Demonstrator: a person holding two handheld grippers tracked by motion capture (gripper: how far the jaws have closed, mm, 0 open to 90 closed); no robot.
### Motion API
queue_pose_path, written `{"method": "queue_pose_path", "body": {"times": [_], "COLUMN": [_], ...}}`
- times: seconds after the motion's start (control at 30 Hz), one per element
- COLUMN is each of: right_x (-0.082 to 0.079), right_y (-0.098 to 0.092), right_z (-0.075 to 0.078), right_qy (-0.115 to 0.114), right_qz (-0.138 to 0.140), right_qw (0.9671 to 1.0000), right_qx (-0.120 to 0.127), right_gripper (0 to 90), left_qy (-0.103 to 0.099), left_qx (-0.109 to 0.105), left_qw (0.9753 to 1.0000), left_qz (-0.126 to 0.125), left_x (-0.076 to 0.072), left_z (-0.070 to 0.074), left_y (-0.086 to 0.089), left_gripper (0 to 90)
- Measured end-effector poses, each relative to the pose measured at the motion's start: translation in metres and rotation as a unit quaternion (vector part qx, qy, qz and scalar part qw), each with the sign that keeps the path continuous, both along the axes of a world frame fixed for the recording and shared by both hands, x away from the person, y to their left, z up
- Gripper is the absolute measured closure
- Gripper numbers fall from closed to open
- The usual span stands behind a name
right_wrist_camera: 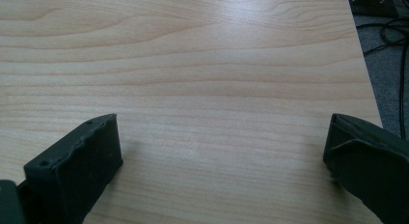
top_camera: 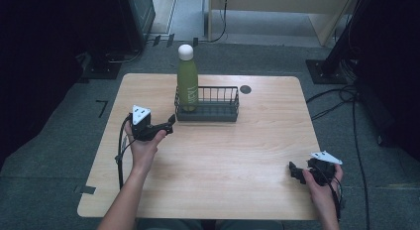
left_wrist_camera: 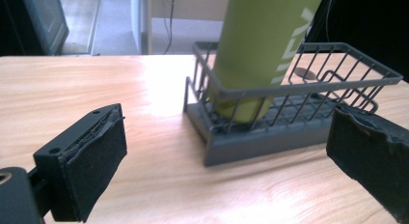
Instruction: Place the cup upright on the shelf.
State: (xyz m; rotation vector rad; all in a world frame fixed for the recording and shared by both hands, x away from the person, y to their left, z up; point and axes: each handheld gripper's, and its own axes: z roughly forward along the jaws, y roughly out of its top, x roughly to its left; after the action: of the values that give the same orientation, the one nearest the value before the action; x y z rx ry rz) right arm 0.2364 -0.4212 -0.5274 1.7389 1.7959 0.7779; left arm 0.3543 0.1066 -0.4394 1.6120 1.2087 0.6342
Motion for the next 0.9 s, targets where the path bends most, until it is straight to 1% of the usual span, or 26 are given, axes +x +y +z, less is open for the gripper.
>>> {"method": "queue_pose_path", "body": {"times": [0.13,0.17,0.33,0.5,0.8,0.9], "right_x": [0.0,0.0,0.0,0.0,0.0,0.0], "right_y": [0.0,0.0,0.0,0.0,0.0,0.0], "right_z": [0.0,0.0,0.0,0.0,0.0,0.0], "right_qy": [0.0,0.0,0.0,0.0,0.0,0.001], "right_qz": [0.0,0.0,0.0,0.0,0.0,-0.001], "right_qw": [1.0,1.0,1.0,1.0,1.0,1.0], "right_qx": [0.0,0.0,0.0,0.001,0.0,0.001], "right_gripper": [0.0,0.0,0.0,0.0,0.0,0.0], "left_qy": [0.007,0.01,0.025,0.04,0.072,0.083], "left_qx": [0.007,0.006,0.018,0.019,0.034,0.049], "left_qw": [0.9999,0.9999,0.9995,0.9989,0.9967,0.9951], "left_qz": [0.005,0.006,0.008,0.013,0.018,0.02], "left_x": [-0.009,-0.011,-0.022,-0.033,-0.054,-0.062], "left_z": [-0.009,-0.012,-0.025,-0.037,-0.058,-0.065], "left_y": [0.011,0.013,0.024,0.036,0.055,0.06], "left_gripper": [1.1,1.1,1.2,1.1,1.2,1.1]}}
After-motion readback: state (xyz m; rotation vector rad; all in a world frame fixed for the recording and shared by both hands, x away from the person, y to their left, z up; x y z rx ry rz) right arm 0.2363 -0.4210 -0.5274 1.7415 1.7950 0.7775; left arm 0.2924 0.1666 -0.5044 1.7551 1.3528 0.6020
